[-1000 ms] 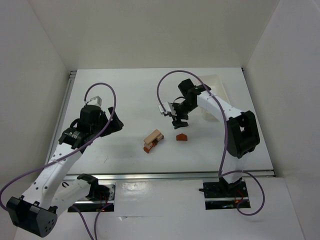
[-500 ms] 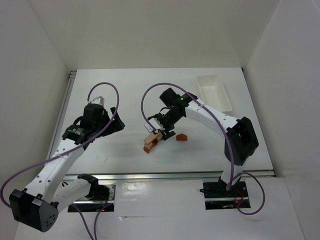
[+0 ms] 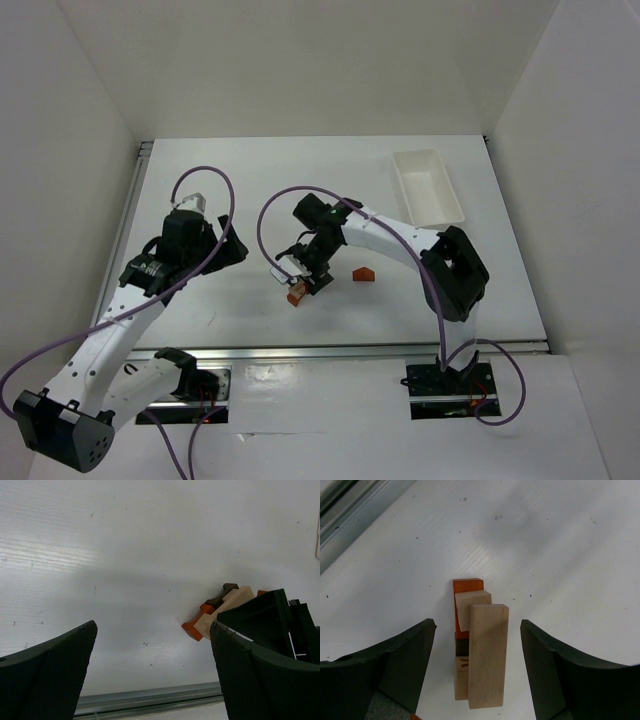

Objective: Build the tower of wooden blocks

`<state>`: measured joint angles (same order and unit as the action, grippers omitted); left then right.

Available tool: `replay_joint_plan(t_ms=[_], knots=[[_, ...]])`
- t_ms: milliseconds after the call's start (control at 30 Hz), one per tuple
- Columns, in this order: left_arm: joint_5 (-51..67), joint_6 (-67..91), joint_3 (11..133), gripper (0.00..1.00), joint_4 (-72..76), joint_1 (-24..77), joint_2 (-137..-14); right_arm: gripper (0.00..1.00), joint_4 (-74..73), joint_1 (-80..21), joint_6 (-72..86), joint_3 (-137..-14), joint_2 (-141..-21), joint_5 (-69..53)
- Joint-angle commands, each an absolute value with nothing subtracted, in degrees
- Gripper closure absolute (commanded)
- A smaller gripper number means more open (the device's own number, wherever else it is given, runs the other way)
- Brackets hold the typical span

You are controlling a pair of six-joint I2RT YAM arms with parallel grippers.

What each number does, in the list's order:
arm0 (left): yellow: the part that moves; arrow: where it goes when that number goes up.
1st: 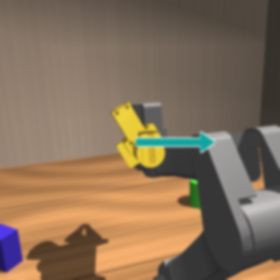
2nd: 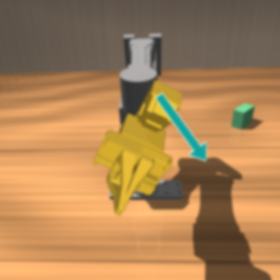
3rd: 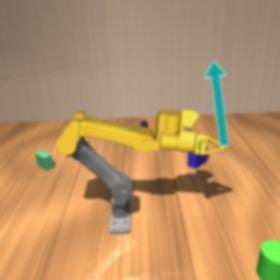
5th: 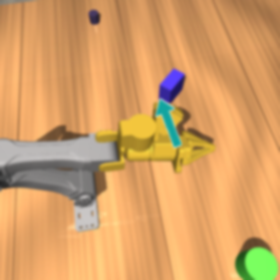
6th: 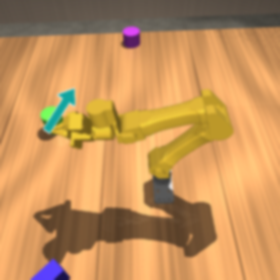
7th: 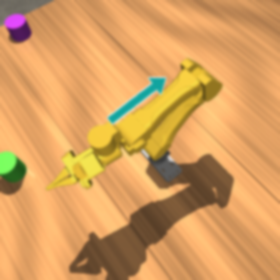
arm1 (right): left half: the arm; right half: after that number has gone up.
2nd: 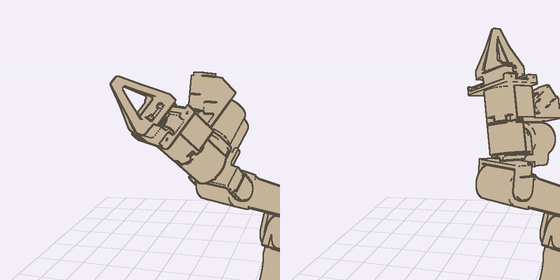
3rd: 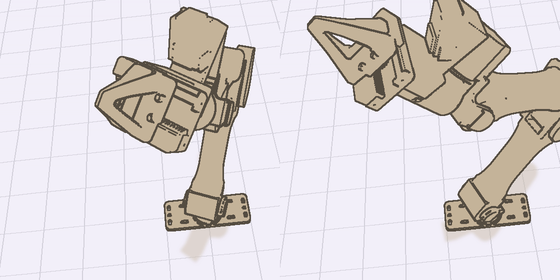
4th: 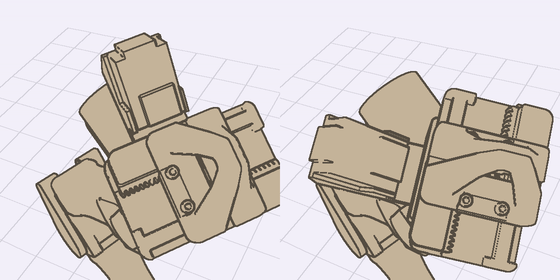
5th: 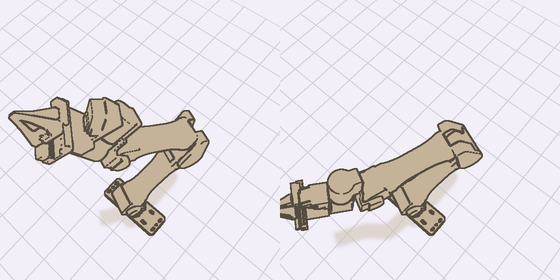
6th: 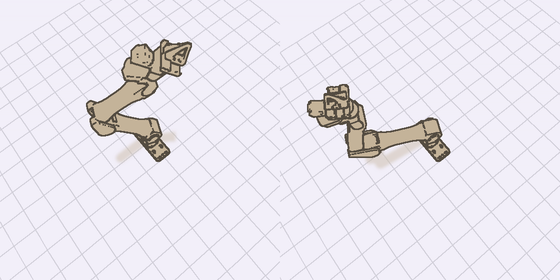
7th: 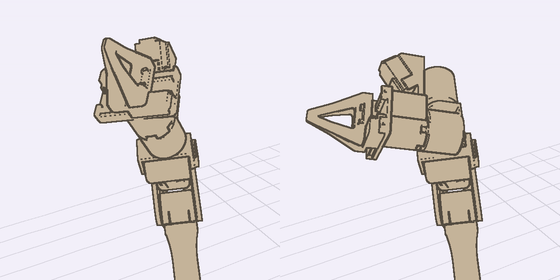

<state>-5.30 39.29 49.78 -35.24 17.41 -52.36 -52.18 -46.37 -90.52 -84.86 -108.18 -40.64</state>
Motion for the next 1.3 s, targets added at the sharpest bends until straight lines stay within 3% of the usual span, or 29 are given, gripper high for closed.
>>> replay_joint_plan(t_ms=[0,1267], knots=[[-6.50,40.16,51.06,0.01,-35.24,17.67,-51.94,0.23,-49.04,-46.67,-89.83,-87.54,-109.07,-40.08],[-8.70,40.69,51.06,0.01,-36.30,19.95,-53.00,0.29,-45.18,-48.25,-85.43,-82.97,-109.16,-37.62]])
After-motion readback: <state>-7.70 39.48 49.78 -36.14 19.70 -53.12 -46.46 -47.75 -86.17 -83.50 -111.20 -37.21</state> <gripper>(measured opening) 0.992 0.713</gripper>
